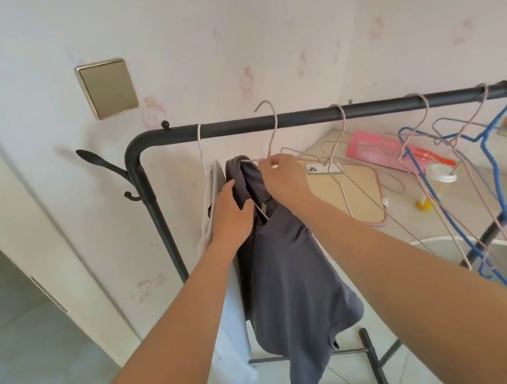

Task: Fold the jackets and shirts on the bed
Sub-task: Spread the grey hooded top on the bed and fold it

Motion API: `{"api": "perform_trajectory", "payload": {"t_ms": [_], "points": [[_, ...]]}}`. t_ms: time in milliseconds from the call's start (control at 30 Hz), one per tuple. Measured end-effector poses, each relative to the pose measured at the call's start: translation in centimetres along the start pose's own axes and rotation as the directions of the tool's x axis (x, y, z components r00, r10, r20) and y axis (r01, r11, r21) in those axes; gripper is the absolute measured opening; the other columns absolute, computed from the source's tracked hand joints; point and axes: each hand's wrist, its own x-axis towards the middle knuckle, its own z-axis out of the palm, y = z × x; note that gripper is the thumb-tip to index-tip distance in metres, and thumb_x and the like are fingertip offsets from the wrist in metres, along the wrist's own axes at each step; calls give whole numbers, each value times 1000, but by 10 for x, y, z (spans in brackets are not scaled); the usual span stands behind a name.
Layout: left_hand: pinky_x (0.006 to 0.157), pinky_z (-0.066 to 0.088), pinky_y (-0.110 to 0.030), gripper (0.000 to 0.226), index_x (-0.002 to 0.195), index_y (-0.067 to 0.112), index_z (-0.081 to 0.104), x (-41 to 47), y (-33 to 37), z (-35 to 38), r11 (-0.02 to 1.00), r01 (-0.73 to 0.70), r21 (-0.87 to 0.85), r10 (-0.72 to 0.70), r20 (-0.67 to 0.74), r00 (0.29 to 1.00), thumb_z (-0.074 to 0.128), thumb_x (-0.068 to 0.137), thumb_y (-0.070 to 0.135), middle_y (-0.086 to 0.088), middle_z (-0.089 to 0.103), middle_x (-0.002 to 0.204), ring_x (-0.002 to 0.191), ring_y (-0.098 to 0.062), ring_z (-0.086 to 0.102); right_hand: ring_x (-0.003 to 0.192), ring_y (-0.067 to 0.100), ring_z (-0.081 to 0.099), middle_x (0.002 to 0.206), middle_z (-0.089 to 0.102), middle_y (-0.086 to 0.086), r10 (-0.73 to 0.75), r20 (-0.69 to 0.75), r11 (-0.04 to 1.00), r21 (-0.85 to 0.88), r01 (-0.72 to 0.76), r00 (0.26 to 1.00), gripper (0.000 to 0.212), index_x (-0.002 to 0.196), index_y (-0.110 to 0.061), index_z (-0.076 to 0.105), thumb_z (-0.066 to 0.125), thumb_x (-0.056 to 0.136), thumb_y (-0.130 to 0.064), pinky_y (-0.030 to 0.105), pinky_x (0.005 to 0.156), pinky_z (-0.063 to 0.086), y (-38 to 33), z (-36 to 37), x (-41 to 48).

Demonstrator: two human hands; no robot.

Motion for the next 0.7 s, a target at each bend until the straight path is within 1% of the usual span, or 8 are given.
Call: {"api": "perform_trajectory", "payload": {"t_ms": [100, 167, 233, 333, 433, 500, 600, 700], "points": [[112, 36, -44, 62, 149, 18, 29, 14, 6, 1, 999, -30, 27, 29, 37, 999, 53, 92, 28, -1, 41, 148, 136, -20, 40, 82, 22, 57, 86, 65, 6, -11, -33, 1000, -2, 11, 999, 29, 91, -6, 64, 46, 96, -28, 34, 80, 46, -7, -9, 2], [110, 38, -44, 64, 148, 21, 30, 18, 12, 1, 999, -26, -42, 27, 29, 999, 53, 89, 33, 0, 44, 146, 133, -19, 43, 86, 23, 61, 96, 69, 8, -15, -59, 1000, 26, 17, 998, 29, 98, -6, 66, 47, 95, -28, 34, 82, 48, -9, -17, 3], [109, 40, -39, 60, 148, 22, 30, 17, 21, 1, 988, 3, -157, -1, 14, 1000, 54, 94, 30, 1, 43, 146, 129, -17, 46, 84, 23, 62, 99, 69, 6, -11, -95, 998, 53, 16, 995, 29, 102, -8, 68, 48, 94, -28, 36, 80, 51, -10, -26, 2], [105, 43, -34, 59, 148, 21, 31, 19, 29, 3, 966, 26, -259, -37, -37, 999, 57, 95, 27, 0, 45, 144, 126, -15, 49, 71, 22, 59, 80, 64, 1, -17, -144, 997, 76, 28, 989, 27, 97, -11, 68, 48, 93, -29, 35, 73, 50, -10, -39, 0], [106, 43, -37, 59, 145, 18, 35, 23, 33, 7, 967, -53, -248, 29, -100, 995, 60, 93, 26, -1, 45, 142, 127, -16, 47, 64, 17, 55, 70, 59, -7, -9, -167, 994, 107, 27, 986, 23, 93, -13, 66, 48, 92, -27, 31, 68, 45, -7, -47, -10], [107, 42, -37, 58, 144, 18, 36, 24, 32, 13, 966, -92, -243, 71, -90, 993, 61, 91, 25, -2, 47, 140, 127, -18, 47, 64, 16, 55, 69, 57, -11, -8, -175, 994, 104, 27, 985, 23, 92, -14, 66, 48, 93, -29, 29, 68, 43, 0, -49, -21], [107, 29, -22, 55, 146, 19, 33, 15, 23, 28, 979, -133, -157, 124, -68, 990, 55, 95, 23, -5, 39, 145, 133, -19, 39, 58, 16, 56, 62, 55, -7, 2, -174, 998, 59, 8, 985, 27, 92, -10, 67, 49, 95, -29, 30, 61, 44, 14, -50, -45], [104, 29, -21, 53, 147, 23, 32, -6, 6, 44, 986, -144, -79, 140, -59, 988, 50, 97, 22, -6, 30, 149, 134, -17, 33, 55, 20, 54, 53, 50, -1, 85, -147, 995, 60, -77, 986, 30, 91, -5, 67, 50, 96, -29, 35, 63, 45, 37, -51, -69]]}}
